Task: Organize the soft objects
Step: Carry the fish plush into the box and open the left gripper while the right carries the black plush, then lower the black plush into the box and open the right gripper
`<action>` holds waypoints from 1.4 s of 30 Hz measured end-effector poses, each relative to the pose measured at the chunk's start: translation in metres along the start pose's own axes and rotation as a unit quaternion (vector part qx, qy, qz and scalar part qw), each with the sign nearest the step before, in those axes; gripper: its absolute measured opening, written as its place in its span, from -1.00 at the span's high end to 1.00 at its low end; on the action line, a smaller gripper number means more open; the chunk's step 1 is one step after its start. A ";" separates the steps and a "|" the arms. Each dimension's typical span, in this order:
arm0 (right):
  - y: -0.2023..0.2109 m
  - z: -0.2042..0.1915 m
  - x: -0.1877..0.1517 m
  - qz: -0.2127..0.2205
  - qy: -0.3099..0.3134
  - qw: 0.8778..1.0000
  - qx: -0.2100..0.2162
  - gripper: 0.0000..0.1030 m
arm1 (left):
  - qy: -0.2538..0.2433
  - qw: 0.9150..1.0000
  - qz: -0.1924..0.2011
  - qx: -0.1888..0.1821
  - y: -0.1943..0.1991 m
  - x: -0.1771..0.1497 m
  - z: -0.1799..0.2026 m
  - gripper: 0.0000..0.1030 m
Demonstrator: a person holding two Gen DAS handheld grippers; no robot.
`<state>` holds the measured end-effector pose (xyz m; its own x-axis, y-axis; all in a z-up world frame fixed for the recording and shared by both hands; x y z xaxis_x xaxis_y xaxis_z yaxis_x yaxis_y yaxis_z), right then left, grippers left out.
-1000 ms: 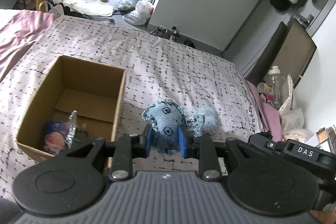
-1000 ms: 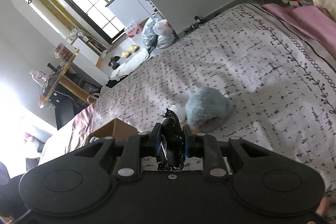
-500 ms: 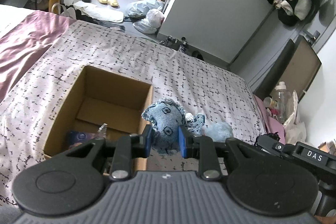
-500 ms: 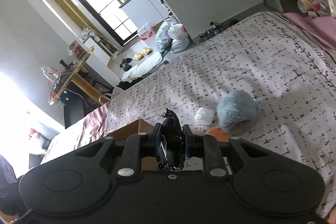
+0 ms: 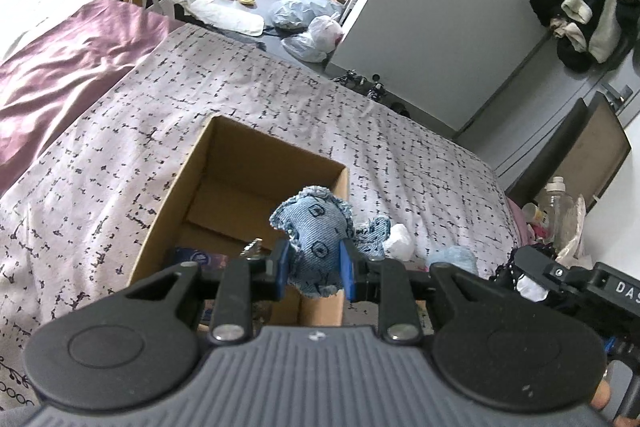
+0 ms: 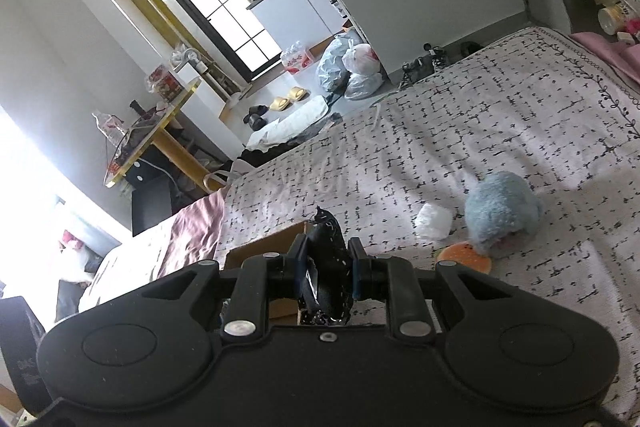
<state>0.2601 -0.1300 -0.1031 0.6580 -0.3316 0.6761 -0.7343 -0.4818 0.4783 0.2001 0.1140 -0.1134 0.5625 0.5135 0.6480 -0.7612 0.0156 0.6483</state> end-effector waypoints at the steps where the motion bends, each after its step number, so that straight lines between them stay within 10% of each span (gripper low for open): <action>1: -0.002 -0.002 -0.001 -0.001 0.001 1.000 0.001 0.59 | 0.003 1.000 -0.001 0.001 -0.002 0.000 -0.003 0.52; 29: -0.062 -0.072 -0.033 -0.064 0.027 0.997 0.034 0.58 | 0.050 0.998 -0.008 0.044 -0.012 0.015 -0.056 0.19; 35: -0.063 -0.069 -0.034 -0.064 0.014 0.998 0.015 -0.11 | 0.047 0.998 -0.010 0.050 -0.005 0.017 -0.058 0.07; 42: -0.047 -0.056 -0.028 -0.064 0.015 0.998 0.007 -0.11 | 0.051 0.997 -0.018 0.058 -0.003 0.014 -0.052 -0.26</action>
<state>0.2668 -0.0529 -0.1131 0.7403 -0.2424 0.6271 -0.6424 -0.5303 0.5533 0.1939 0.1656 -0.1267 0.5476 0.5996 0.5836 -0.6956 -0.0614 0.7158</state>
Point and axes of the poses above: each gripper's, at about its wrist camera, not at the fingertips, and y roughly against the way its jaws point, z to its right, x to its top, the point moved 1 cm from there along -y, roughly the way its jaws point, and after that the axes turned 7 degrees about z, right-handed, at the moved point
